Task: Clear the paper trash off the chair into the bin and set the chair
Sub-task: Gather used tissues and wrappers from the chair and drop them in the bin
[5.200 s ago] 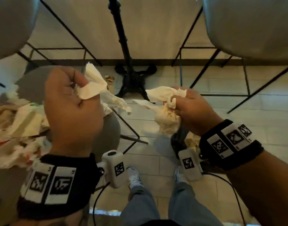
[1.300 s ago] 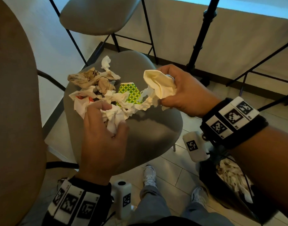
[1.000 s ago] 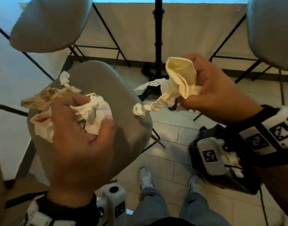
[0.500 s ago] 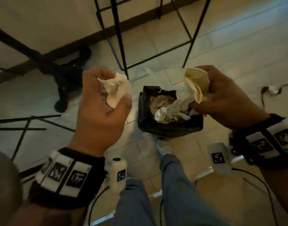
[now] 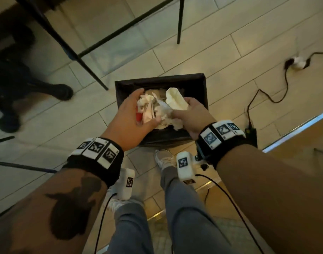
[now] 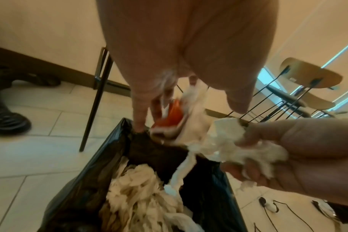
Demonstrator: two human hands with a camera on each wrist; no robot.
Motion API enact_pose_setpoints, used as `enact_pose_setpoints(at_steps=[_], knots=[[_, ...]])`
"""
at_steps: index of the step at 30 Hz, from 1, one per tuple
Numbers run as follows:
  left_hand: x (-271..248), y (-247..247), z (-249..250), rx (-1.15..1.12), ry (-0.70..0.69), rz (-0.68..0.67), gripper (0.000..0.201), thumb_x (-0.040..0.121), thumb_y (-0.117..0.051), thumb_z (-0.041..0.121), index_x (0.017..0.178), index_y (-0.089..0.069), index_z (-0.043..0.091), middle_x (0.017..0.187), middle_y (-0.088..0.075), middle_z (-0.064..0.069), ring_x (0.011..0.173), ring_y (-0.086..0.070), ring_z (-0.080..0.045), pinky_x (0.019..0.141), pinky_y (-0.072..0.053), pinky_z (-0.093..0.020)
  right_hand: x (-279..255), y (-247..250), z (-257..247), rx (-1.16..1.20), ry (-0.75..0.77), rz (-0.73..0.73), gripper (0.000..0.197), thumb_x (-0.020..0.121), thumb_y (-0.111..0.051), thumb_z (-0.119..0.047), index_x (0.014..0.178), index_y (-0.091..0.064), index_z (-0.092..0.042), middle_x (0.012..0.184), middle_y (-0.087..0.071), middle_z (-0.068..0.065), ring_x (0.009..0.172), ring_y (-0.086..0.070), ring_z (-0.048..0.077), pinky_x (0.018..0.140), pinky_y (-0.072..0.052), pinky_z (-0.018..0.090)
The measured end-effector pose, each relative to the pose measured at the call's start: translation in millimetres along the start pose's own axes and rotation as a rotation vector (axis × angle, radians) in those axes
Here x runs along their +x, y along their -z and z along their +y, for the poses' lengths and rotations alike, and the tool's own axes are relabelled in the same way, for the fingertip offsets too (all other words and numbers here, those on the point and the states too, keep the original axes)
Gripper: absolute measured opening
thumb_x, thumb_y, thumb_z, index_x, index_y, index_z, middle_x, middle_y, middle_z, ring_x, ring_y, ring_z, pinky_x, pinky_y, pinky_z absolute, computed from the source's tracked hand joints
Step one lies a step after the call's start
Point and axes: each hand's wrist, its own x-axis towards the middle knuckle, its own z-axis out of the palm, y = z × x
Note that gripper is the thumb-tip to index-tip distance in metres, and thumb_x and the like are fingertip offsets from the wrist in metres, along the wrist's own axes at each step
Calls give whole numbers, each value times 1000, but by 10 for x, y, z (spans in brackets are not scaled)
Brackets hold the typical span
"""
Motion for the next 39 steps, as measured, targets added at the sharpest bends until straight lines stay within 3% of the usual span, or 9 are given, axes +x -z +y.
enact_pose_setpoints(at_steps=[2, 5, 8, 12, 15, 18, 24, 32, 39], knots=[[24, -67, -77, 47, 89, -47, 115, 77, -76, 66, 161, 0, 43, 172, -15, -2, 158, -22, -20, 125, -30, -48, 100, -38, -9, 153, -125, -27, 113, 62, -88, -29, 156, -25, -27, 148, -49, 11, 121, -61, 34, 87, -60, 50], [-63, -63, -118, 84, 168, -14, 127, 76, -78, 65, 161, 14, 42, 174, 3, -4, 159, -15, -20, 123, -19, -34, 152, -65, -19, 303, -210, -4, 100, 88, -74, -27, 161, -6, -34, 163, -31, 9, 138, -45, 38, 100, -50, 51], [-237, 14, -142, 76, 218, -1, 127, 78, -79, 60, 162, 14, 39, 175, 8, -4, 160, -7, -18, 110, -13, -24, 100, -67, -19, 291, -210, 11, 80, 99, -60, -21, 161, -10, -33, 162, -33, 10, 139, -43, 38, 106, -42, 55], [-620, 205, -145, 6, 250, 46, 123, 80, -79, 58, 162, 10, 40, 174, 10, -1, 160, 0, -13, 110, -12, -23, -71, -137, -10, 119, -202, -5, 69, 98, -61, -24, 159, -28, -28, 151, -46, 10, 130, -51, 35, 97, -52, 48], [-1065, 445, -108, -59, 219, 144, 117, 81, -78, 59, 163, 4, 42, 174, 0, 6, 159, -6, -10, 119, -12, -25, -401, -362, -188, -138, -143, -71, 43, 99, -61, -26, 139, -53, -15, 117, -63, 13, 101, -65, 29, 72, -57, 34], [-1712, 770, -13, -117, 170, 246, 98, 83, -75, 60, 160, -16, 46, 165, -28, 15, 148, -35, -6, 119, -40, -37, -858, -744, -413, -363, 3, -141, 20, 100, -58, -18, 116, -62, -7, 91, -61, 15, 73, -61, 27, 56, -49, 30], [-3336, 1566, 21, -163, 147, 525, 45, 94, -68, 46, 136, -57, 34, 128, -61, 15, 113, -57, 2, 96, -51, -21, -2175, -2180, -1081, -634, 443, -478, 5, 96, -65, -19, 98, -68, -23, 89, -71, 14, 77, -70, 28, 70, -61, 47], [-5140, 2169, -455, -116, 249, 1166, 32, 92, -73, 38, 121, -65, 26, 113, -62, 12, 105, -57, 2, 87, -41, -5, -4166, -4013, -1587, -981, 835, -869, 17, 95, -65, -34, 112, -64, -31, 102, -68, -2, 91, -69, 15, 80, -61, 38], [-5603, 2298, -1054, -164, 638, 1506, 74, 78, -82, 43, 142, -46, 32, 151, -37, -1, 139, -42, -22, 109, -46, -39, -4753, -5214, -1299, -1420, 1224, -894, 88, 81, -77, -47, 152, -25, -44, 154, -38, 5, 131, -50, 24, 99, -47, 37]])
